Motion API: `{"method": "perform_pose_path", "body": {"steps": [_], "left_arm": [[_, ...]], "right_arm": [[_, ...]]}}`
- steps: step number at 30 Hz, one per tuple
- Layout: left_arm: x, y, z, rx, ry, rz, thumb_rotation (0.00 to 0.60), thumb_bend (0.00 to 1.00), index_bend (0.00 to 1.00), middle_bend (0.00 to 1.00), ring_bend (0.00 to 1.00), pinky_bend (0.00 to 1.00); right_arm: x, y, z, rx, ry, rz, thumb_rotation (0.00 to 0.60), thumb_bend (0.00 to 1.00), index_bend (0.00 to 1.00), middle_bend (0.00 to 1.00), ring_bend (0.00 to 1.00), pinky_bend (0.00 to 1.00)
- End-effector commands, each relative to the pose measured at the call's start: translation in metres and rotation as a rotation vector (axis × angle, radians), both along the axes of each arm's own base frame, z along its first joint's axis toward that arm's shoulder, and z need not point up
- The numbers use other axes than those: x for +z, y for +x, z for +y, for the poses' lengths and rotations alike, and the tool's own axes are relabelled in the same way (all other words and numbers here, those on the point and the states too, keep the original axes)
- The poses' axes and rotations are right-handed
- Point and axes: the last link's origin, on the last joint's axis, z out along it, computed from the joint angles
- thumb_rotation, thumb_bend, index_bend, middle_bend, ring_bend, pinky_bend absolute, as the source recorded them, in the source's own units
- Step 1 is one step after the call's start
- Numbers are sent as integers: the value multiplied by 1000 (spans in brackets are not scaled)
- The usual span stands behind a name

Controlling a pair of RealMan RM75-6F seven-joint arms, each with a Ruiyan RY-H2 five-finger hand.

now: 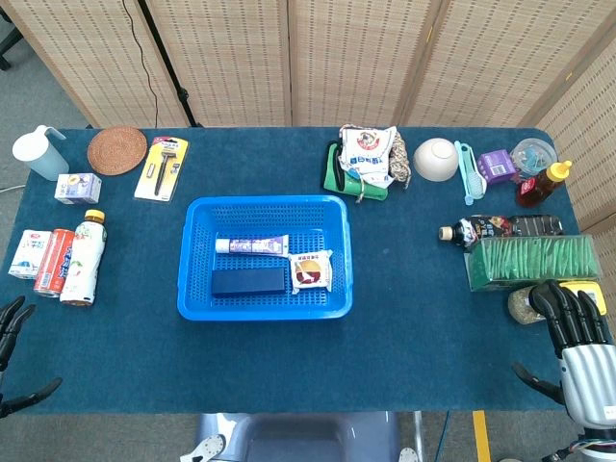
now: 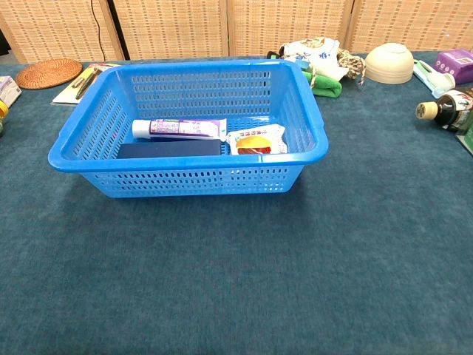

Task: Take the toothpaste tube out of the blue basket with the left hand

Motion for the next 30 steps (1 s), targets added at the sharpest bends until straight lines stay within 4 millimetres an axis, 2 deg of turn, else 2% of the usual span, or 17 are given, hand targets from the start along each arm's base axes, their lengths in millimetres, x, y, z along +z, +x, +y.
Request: {"method": "perform_pose_path", "body": {"steps": [1, 13, 19, 24, 30], "left_arm": [[1, -1, -1, 6, -2, 1, 600, 0, 0, 0, 0, 0], [0, -1, -2, 9, -4, 1, 600, 0, 0, 0, 0, 0], [-4, 7, 6, -34, -29, -7, 600, 0, 0, 0, 0, 0], [2, 33, 27, -139, -33, 9, 600, 0, 0, 0, 0, 0], [10, 83, 69, -245, -79, 65, 600, 0, 0, 0, 0, 0]], "right_arm": [[-1, 0, 0, -2, -2, 6, 600, 0, 0, 0, 0, 0], [-3, 0, -1, -13, 14, 23, 600, 0, 0, 0, 0, 0], [-1, -1, -3, -23, 6, 11, 600, 0, 0, 0, 0, 0], [0, -3, -6, -32, 6, 5, 600, 0, 0, 0, 0, 0], [0, -4, -9, -42, 12, -4, 600, 0, 0, 0, 0, 0]]}}
